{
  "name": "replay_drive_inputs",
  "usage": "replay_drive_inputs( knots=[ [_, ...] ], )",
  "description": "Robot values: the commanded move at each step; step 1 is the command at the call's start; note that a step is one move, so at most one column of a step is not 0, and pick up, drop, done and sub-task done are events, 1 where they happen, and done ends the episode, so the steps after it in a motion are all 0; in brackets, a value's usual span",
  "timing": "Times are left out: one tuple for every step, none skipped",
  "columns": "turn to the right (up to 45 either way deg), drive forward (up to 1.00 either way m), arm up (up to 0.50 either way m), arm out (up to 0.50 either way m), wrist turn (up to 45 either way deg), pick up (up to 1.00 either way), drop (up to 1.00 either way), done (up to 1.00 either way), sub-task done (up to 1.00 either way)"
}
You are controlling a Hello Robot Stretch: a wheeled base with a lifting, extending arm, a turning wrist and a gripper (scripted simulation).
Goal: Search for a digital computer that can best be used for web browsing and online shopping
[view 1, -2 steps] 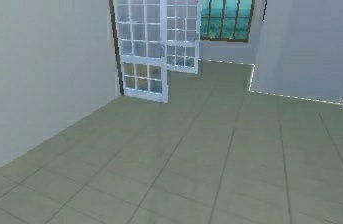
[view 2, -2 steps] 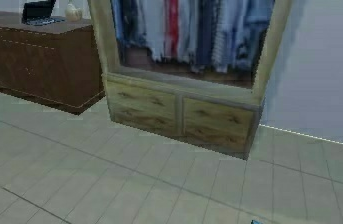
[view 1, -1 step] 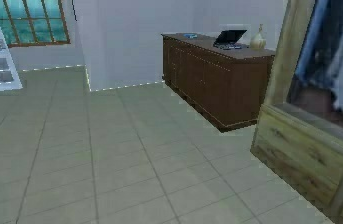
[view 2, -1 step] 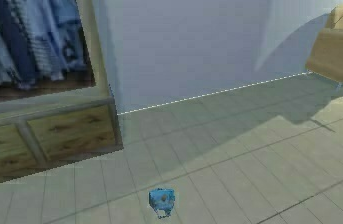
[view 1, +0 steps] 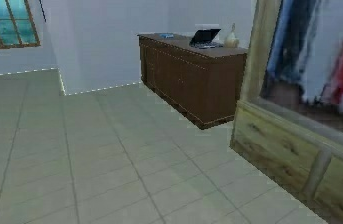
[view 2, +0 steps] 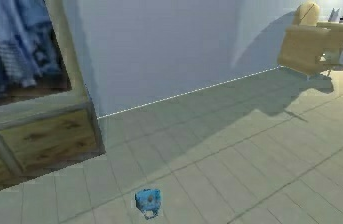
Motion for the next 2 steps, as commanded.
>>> replay_drive_inputs(
  knots=[
    [0.0, 1.00, 0.00, 0.00, 0.0, 0.00, 0.00, 0.00, 0.00],
    [3.0, 0.00, 0.00, 0.00, 0.0, 0.00, 0.00, 0.00, 0.00]
  ],
)
